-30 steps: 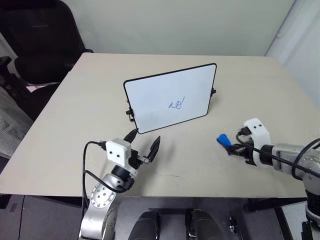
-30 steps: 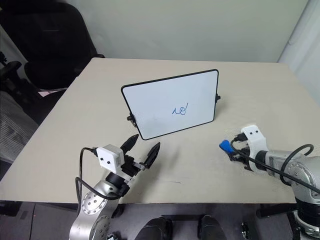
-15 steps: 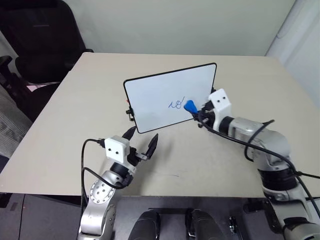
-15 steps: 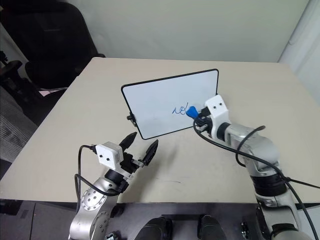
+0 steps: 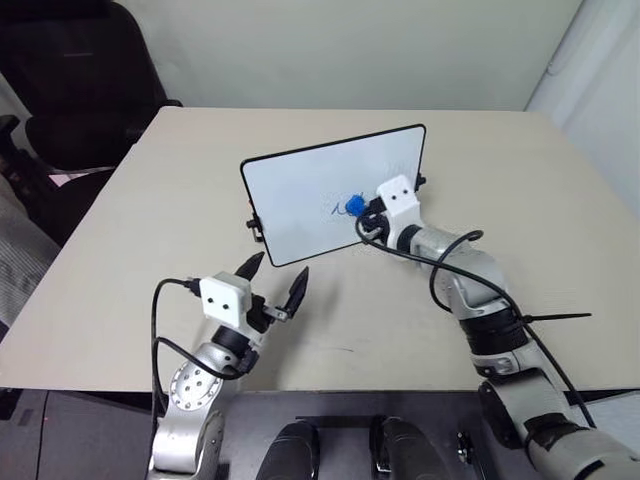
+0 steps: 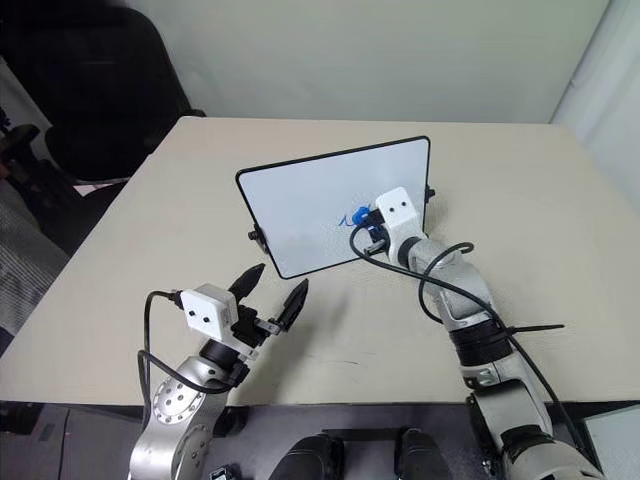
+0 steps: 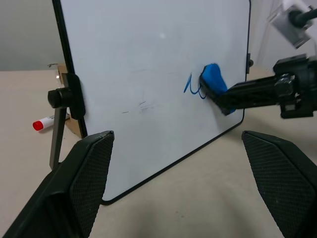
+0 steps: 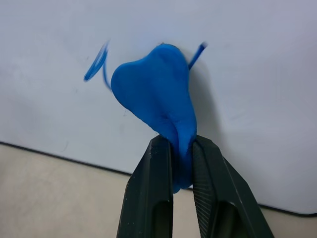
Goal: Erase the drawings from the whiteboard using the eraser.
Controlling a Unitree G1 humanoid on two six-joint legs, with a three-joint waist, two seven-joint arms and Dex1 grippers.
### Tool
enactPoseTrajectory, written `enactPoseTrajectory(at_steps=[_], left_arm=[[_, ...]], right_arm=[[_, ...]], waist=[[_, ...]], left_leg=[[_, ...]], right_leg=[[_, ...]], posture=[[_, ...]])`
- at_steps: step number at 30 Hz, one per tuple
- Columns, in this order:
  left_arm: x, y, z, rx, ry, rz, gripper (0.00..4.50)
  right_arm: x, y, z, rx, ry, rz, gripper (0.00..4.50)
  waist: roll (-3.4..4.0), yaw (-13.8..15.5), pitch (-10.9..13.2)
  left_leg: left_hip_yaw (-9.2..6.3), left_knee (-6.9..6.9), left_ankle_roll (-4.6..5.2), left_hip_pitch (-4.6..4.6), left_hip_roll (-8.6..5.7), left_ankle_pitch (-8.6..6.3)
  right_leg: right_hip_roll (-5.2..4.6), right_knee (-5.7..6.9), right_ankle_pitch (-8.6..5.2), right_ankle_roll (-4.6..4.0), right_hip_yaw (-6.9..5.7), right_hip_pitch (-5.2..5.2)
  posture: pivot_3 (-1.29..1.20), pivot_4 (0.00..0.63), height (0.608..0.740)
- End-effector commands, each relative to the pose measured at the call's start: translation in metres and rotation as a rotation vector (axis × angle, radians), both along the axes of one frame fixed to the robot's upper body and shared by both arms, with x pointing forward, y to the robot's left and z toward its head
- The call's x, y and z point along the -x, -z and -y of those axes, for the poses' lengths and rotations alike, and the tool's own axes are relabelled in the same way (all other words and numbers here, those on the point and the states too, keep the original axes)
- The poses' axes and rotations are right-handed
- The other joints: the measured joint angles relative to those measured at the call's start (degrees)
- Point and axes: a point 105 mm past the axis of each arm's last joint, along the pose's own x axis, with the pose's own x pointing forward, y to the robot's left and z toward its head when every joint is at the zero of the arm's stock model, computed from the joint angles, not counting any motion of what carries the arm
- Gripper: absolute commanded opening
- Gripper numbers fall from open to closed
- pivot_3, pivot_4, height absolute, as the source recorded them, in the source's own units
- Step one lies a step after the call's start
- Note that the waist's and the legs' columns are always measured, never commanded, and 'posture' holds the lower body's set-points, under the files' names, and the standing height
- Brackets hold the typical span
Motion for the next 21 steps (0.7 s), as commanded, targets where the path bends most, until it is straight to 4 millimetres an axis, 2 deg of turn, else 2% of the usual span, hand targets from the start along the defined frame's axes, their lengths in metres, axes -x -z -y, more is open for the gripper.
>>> enactPoseTrajectory(at_steps=[1,5,12,15,21], left_arm=[[0.005,-0.012,0.001,0.005,0.0,0.045,4.5],[0.008,-0.014,0.001,0.004,-0.003,0.048,4.5],[0.01,-0.014,0.0,0.012,-0.006,0.046,4.5],[0.01,-0.014,0.0,0.013,-0.007,0.046,4.5],[0.01,-0.014,0.0,0.012,-0.004,0.046,4.5]], right_arm=[[-0.001,-0.011,-0.021,0.029,-0.038,0.034,0.25],[0.005,-0.008,-0.044,0.095,-0.13,0.032,0.25],[0.007,-0.011,-0.058,0.135,-0.17,0.068,0.25],[0.003,-0.016,-0.057,0.13,-0.151,0.091,0.25],[-0.013,-0.028,-0.035,0.09,-0.038,0.107,0.25]], waist=[[0.0,-0.38,0.0],[0.01,-0.82,0.01],[0.02,-0.9,0.01],[0.02,-0.9,0.01],[0.04,-0.85,0.02]], left_leg=[[0.01,0.0,-0.06,0.0,0.01,0.02],[0.01,-0.02,-0.31,0.0,0.05,0.0],[0.0,-0.06,-0.58,0.0,0.12,-0.05],[0.01,-0.06,-0.58,-0.02,0.11,-0.06],[0.0,-0.09,-0.77,-0.02,0.12,-0.02]], right_leg=[[0.0,0.01,0.04,-0.06,-0.01,-0.01],[0.03,0.02,0.08,-0.11,-0.02,-0.05],[0.09,0.04,0.14,-0.21,-0.04,-0.1],[0.09,0.01,0.2,-0.31,-0.03,-0.09],[0.09,0.04,0.21,-0.32,-0.04,-0.12]], posture=[[0.0,0.15,0.735],[0.0,0.15,0.735],[0.0,0.15,0.735],[0.0,0.15,0.735],[0.0,0.15,0.735]])
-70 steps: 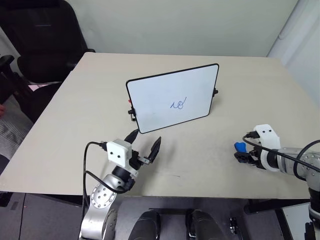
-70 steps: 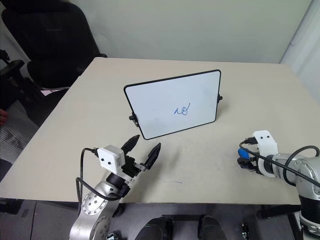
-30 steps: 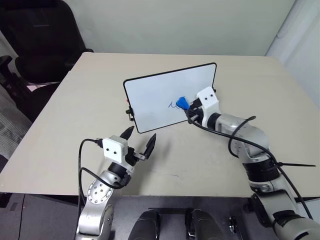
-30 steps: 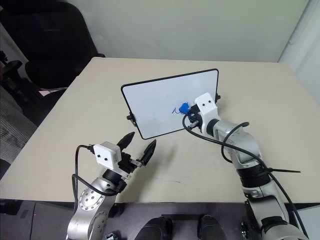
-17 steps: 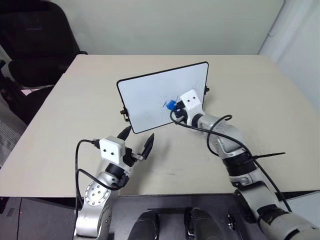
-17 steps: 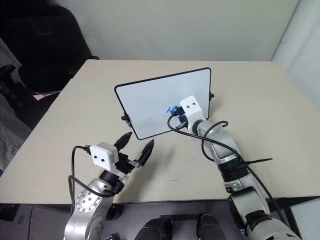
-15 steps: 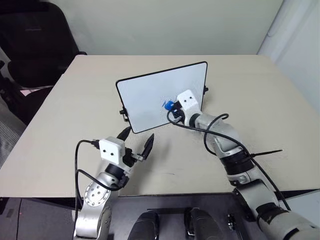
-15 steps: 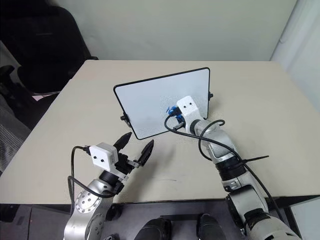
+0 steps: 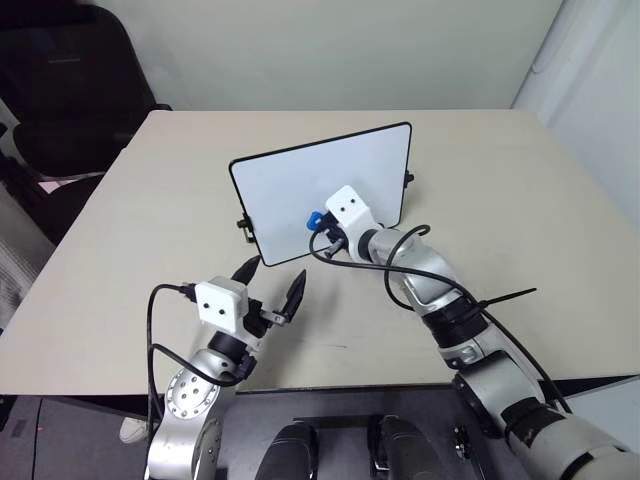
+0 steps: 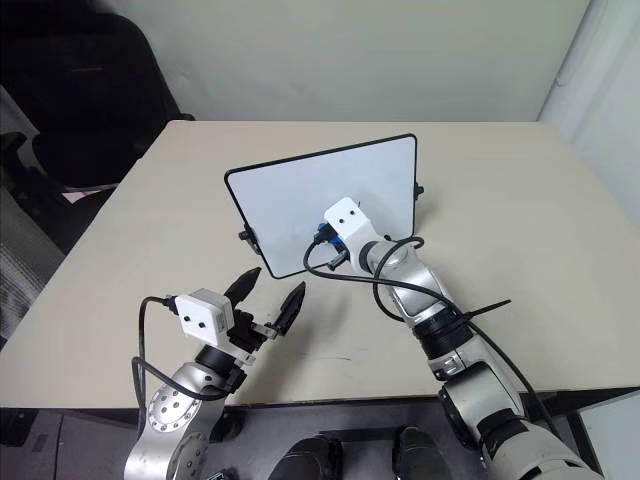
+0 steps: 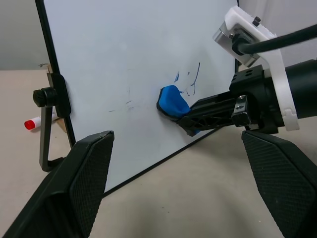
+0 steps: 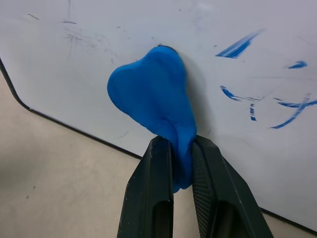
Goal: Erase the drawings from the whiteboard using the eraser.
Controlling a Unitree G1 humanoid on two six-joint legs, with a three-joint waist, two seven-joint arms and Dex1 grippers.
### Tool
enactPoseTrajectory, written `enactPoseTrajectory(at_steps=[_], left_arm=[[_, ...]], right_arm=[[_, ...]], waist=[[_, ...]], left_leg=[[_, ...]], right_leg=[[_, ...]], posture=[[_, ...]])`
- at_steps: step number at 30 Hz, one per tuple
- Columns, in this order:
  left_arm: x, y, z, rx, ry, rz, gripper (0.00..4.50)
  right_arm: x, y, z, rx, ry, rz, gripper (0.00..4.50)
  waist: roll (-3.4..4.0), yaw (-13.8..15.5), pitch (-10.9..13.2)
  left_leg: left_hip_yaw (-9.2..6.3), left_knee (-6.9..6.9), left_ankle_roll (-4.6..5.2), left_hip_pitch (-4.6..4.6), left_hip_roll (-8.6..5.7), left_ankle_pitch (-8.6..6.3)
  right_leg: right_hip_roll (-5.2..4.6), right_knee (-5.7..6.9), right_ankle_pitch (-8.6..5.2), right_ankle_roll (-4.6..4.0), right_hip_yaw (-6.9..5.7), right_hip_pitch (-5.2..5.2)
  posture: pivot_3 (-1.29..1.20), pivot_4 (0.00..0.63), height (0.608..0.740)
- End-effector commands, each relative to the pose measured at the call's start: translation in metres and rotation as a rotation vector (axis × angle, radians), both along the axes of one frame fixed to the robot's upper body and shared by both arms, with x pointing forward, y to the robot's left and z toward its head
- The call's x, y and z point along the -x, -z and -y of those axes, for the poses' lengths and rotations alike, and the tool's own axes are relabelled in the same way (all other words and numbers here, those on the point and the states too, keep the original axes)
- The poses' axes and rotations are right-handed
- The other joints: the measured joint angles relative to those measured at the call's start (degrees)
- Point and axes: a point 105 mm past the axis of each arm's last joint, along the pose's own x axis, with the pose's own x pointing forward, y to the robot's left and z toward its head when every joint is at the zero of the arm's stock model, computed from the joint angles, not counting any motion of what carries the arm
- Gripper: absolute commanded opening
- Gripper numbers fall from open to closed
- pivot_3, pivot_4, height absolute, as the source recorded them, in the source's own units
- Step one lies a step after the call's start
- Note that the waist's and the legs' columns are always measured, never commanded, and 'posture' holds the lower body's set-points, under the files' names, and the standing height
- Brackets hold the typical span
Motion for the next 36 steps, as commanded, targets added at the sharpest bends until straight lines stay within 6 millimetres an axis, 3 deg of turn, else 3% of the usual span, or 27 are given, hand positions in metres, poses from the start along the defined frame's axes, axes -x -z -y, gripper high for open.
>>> enactPoseTrajectory(at_steps=[1,15,18,25,36], left_arm=[[0.003,-0.014,0.002,0.006,0.013,0.057,4.5],[0.001,-0.016,0.0,-0.002,0.017,0.06,4.5],[0.0,-0.016,0.0,-0.004,0.018,0.06,4.5],[-0.001,-0.015,0.0,-0.008,0.022,0.06,4.5],[0.0,-0.015,0.002,-0.007,0.018,0.061,4.5]], right_arm=[[-0.017,-0.04,0.016,-0.071,0.093,0.125,0.25],[-0.042,-0.07,0.064,-0.191,0.318,0.213,0.25],[-0.042,-0.064,0.057,-0.178,0.296,0.201,0.25],[-0.028,-0.028,0.021,-0.045,0.168,0.102,0.25],[-0.008,-0.001,-0.011,0.063,0.034,0.025,0.25]], waist=[[0.0,0.08,0.0],[0.0,0.12,0.03],[0.01,0.06,0.03],[0.01,-0.53,0.03],[0.01,-1.01,0.03]], left_leg=[[0.0,0.0,-0.02,0.0,0.0,0.05],[-0.01,-0.01,-0.05,-0.04,-0.01,0.26],[0.0,-0.01,-0.05,-0.04,-0.01,0.26],[0.0,-0.05,-0.07,-0.02,0.0,0.25],[0.01,-0.09,-0.14,-0.02,0.0,0.2]], right_leg=[[0.0,0.0,-0.02,0.03,0.0,0.0],[0.0,-0.1,-0.16,0.26,0.09,-0.01],[0.0,-0.13,-0.16,0.26,0.1,-0.03],[0.0,-0.13,-0.16,0.26,0.1,-0.15],[0.02,-0.11,-0.15,0.25,0.09,-0.32]], posture=[[0.0,0.15,0.735],[0.0,0.15,0.735],[0.0,0.15,0.735],[0.0,0.15,0.735],[0.0,0.15,0.735]])
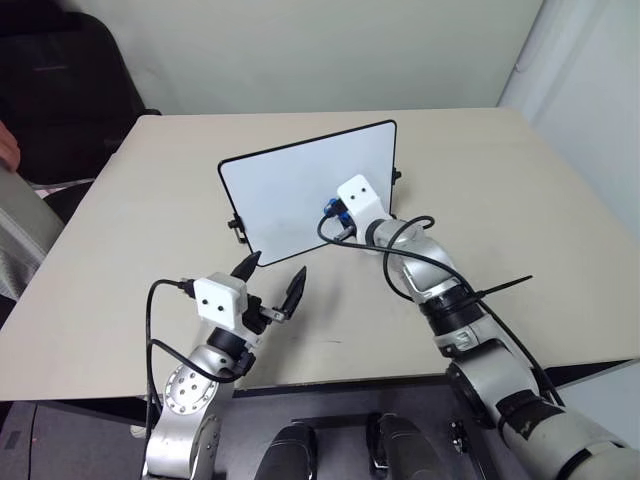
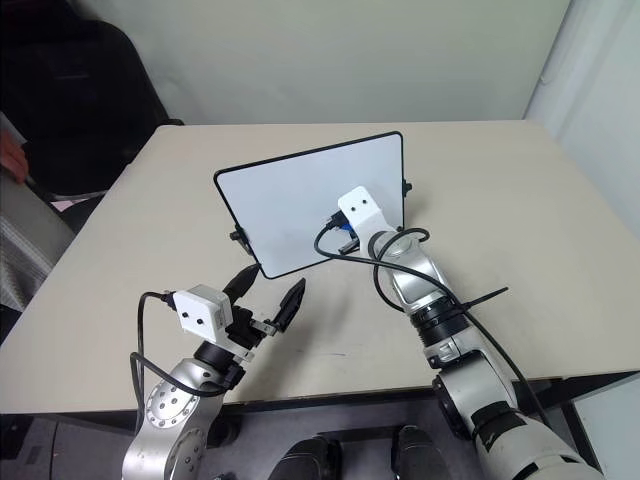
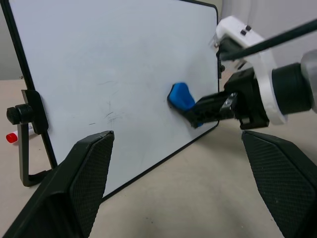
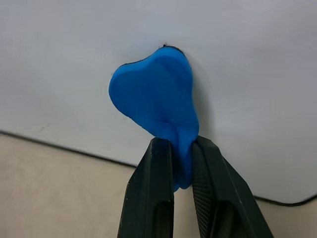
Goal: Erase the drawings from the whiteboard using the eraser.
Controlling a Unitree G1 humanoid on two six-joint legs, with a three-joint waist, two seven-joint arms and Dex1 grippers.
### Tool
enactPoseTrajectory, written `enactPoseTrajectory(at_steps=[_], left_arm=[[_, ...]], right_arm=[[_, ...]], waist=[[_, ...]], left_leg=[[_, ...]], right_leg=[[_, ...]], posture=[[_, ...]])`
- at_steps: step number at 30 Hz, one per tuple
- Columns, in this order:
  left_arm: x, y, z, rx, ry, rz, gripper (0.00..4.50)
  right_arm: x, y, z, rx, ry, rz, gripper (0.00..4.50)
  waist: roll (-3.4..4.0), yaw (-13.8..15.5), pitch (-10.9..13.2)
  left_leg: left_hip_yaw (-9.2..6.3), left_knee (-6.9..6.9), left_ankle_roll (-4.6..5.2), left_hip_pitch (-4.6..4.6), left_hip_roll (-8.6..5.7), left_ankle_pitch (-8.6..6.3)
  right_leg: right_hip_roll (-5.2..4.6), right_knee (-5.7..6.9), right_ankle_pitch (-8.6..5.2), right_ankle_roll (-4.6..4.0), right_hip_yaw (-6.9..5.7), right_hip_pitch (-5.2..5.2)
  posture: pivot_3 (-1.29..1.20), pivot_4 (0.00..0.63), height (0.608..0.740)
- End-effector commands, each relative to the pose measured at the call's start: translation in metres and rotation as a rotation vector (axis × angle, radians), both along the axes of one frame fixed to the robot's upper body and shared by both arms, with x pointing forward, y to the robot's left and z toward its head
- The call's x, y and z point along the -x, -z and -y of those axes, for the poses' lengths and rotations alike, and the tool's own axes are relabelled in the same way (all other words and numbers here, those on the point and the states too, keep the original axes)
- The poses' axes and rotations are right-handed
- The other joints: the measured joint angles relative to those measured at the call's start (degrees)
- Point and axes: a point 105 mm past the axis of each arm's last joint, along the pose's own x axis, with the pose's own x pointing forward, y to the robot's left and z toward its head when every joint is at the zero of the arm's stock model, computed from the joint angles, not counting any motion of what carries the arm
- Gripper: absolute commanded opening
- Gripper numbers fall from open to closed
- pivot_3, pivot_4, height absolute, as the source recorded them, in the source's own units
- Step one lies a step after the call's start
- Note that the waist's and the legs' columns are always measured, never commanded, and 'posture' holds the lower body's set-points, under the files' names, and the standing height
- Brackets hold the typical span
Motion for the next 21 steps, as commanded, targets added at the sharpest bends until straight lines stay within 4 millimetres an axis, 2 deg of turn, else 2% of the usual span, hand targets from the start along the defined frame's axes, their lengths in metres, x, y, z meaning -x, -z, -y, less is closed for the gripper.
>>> enactPoseTrajectory(at_steps=[1,6,10,16,21], left_arm=[[0.003,-0.009,0.002,-0.003,0.002,0.044,4.5],[0.005,-0.01,0.0,-0.009,-0.009,0.048,4.5],[0.005,-0.01,-0.001,-0.01,-0.015,0.049,4.5],[0.005,-0.01,0.0,-0.005,-0.011,0.046,4.5],[0.005,-0.01,0.001,0.0,-0.005,0.043,4.5]], right_arm=[[0.009,0.0,-0.02,0.024,-0.076,-0.004,0.25],[0.013,0.004,-0.026,0.046,-0.102,-0.01,0.25],[0.007,-0.01,-0.023,0.009,-0.084,0.036,0.25],[-0.004,-0.033,-0.007,-0.054,-0.02,0.109,0.25],[-0.005,-0.054,0.001,-0.129,-0.019,0.146,0.25]], waist=[[0.0,-0.05,0.0],[0.0,-0.03,0.0],[0.0,-0.04,0.0],[0.01,0.05,0.02],[0.0,0.19,0.02]], left_leg=[[0.0,-0.01,-0.04,0.0,0.0,-0.03],[-0.03,-0.1,-0.15,0.0,0.0,-0.11],[-0.01,-0.11,-0.22,0.0,0.02,-0.2],[-0.03,-0.11,-0.22,-0.02,0.02,-0.2],[-0.02,-0.07,-0.21,-0.05,0.01,-0.18]], right_leg=[[0.0,0.0,0.0,0.0,0.0,-0.02],[0.01,0.05,0.01,-0.02,-0.01,-0.1],[0.01,0.05,0.06,-0.09,-0.03,-0.14],[0.01,0.06,0.09,-0.15,-0.04,-0.16],[0.01,0.05,0.12,-0.19,-0.03,-0.15]], posture=[[0.0,0.15,0.735],[0.0,0.15,0.735],[0.0,0.15,0.735],[0.0,0.15,0.735],[0.0,0.15,0.735]])
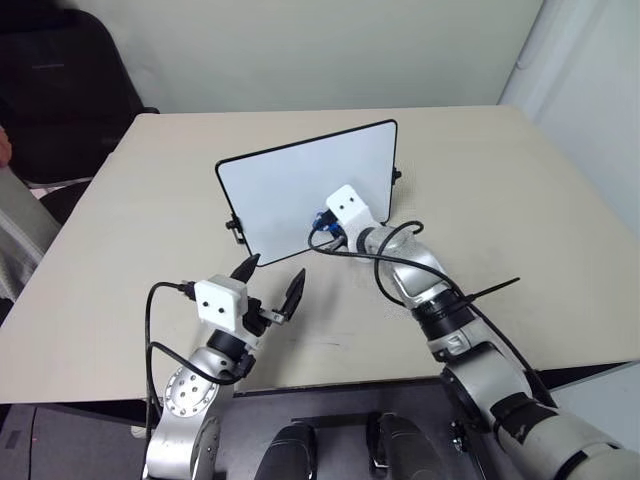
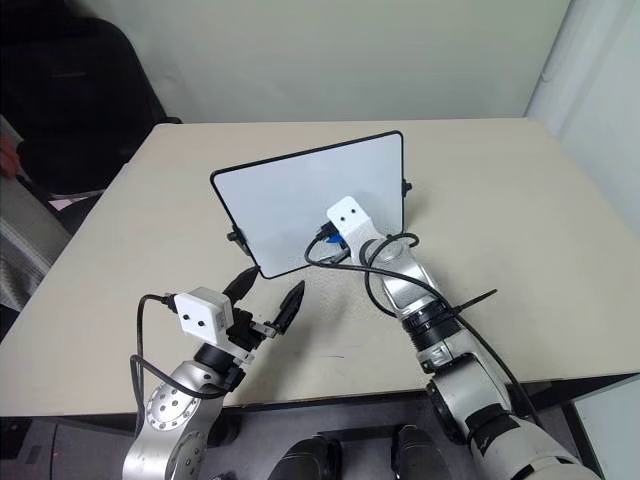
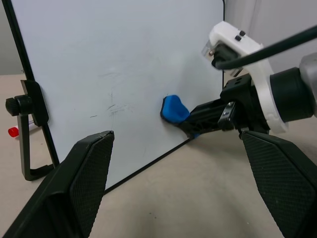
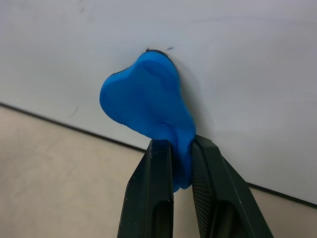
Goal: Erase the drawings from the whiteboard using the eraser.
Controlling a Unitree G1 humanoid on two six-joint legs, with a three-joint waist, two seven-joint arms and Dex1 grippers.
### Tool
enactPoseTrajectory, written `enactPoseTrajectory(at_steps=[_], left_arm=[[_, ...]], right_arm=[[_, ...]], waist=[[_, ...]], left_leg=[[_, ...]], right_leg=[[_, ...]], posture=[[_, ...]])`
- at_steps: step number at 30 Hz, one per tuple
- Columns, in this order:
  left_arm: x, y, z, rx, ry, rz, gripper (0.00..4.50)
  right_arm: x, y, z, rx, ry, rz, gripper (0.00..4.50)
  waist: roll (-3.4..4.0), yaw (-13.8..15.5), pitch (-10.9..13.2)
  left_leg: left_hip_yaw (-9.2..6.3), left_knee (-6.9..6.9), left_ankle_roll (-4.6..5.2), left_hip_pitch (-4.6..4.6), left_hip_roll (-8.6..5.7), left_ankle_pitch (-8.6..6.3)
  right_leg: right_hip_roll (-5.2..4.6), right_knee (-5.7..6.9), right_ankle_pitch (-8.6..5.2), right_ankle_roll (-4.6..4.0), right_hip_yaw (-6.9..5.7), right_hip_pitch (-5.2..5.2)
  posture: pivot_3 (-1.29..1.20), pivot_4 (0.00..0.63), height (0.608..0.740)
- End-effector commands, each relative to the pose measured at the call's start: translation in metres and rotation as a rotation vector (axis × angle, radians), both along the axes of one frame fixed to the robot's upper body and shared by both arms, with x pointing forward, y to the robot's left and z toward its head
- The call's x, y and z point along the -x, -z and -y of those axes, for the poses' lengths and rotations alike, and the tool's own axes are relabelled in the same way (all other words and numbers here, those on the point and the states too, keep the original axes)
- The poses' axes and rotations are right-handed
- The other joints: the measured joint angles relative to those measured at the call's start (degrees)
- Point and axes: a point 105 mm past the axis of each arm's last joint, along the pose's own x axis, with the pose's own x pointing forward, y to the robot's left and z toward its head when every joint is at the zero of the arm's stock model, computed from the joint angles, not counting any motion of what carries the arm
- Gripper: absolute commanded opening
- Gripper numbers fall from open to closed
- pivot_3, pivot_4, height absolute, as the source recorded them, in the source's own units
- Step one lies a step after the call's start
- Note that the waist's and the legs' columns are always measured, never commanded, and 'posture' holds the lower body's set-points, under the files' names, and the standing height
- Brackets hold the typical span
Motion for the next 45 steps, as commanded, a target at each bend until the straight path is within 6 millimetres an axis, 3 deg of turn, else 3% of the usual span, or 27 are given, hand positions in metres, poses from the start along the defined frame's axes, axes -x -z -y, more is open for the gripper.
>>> enactPoseTrajectory(at_steps=[1,9,13,16,19,25,34,36,38,42,45], left_arm=[[0.003,-0.013,0.003,0.008,0.009,0.053,4.5],[0.002,-0.013,0.005,0.01,0.012,0.055,4.5],[0.002,-0.014,0.006,0.011,0.014,0.056,4.5],[0.003,-0.014,0.006,0.013,0.015,0.054,4.5],[0.004,-0.013,0.006,0.016,0.017,0.049,4.5],[0.004,-0.01,0.008,0.021,0.024,0.04,4.5],[-0.004,-0.007,0.015,0.021,0.059,0.034,4.5],[-0.005,-0.007,0.015,0.022,0.061,0.034,4.5],[-0.005,-0.006,0.016,0.023,0.065,0.033,4.5],[-0.008,-0.005,0.018,0.025,0.07,0.032,4.5],[-0.009,-0.005,0.019,0.025,0.074,0.033,4.5]], right_arm=[[-0.004,-0.062,0.0,-0.102,-0.007,0.191,0.25],[-0.001,-0.088,0.006,-0.148,-0.017,0.269,0.25],[-0.002,-0.091,0.032,-0.16,0.051,0.249,0.25],[0.011,-0.09,0.054,-0.174,0.067,0.18,0.25],[0.034,-0.073,0.085,-0.146,0.103,-0.005,0.25],[0.074,-0.05,0.135,-0.082,0.196,-0.211,0.25],[0.098,0.021,0.157,0.015,0.263,-0.436,0.25],[0.099,0.026,0.159,0.015,0.279,-0.448,0.93],[0.1,0.022,0.158,-0.006,0.274,-0.432,1.4],[0.1,0.015,0.162,-0.015,0.281,-0.401,2.82],[0.097,-0.015,0.159,-0.034,0.213,-0.152,3.88]], waist=[[0.0,0.04,0.0],[-0.01,-0.01,0.0],[-0.01,0.24,0.0],[-0.01,0.75,0.0],[-0.01,1.27,0.0],[-0.01,1.78,0.0],[-0.03,1.76,-0.01],[-0.03,1.75,-0.01],[-0.04,1.76,-0.01],[-0.03,1.77,-0.01],[-0.03,2.02,-0.01]], left_leg=[[0.0,0.0,0.0,0.0,0.0,0.0],[0.0,0.01,0.02,0.03,0.0,0.03],[0.01,0.02,0.04,0.0,-0.01,0.05],[0.01,0.03,0.07,-0.05,-0.03,0.04],[0.0,0.03,0.22,-0.12,-0.05,-0.05],[0.02,0.08,0.38,-0.17,-0.15,0.3],[0.01,0.06,0.37,0.07,-0.15,0.11],[0.0,0.1,0.46,0.08,-0.15,0.09],[0.0,0.16,0.57,0.15,-0.16,0.09],[0.0,0.18,1.02,0.17,-0.17,0.02],[-0.05,0.18,1.1,0.17,-0.18,0.07]], right_leg=[[0.0,0.0,0.0,0.0,0.0,0.0],[0.0,0.01,0.01,-0.02,0.0,0.0],[0.0,0.01,0.02,-0.02,0.0,0.0],[0.0,-0.01,0.02,-0.02,0.0,0.01],[0.0,0.0,0.15,-0.24,0.0,0.04],[0.0,-0.05,-0.24,0.24,0.01,0.1],[0.01,0.03,-0.75,0.84,0.03,0.26],[0.01,0.03,-0.77,1.02,0.02,0.29],[0.0,0.02,-0.7,1.05,0.04,0.39],[0.0,0.0,-0.6,0.96,0.04,0.47],[0.0,0.01,-0.54,0.96,0.03,0.51]], posture=[[0.0,0.15,0.735],[0.0,0.15,0.735],[0.0,0.15,0.735],[0.0,0.15,0.735],[0.0,0.15,0.735],[0.0,0.15,0.735],[0.0,0.15,0.735],[0.0,0.15,0.735],[0.0,0.15,0.735],[0.0,0.15,0.735],[0.0,0.15,0.735]])
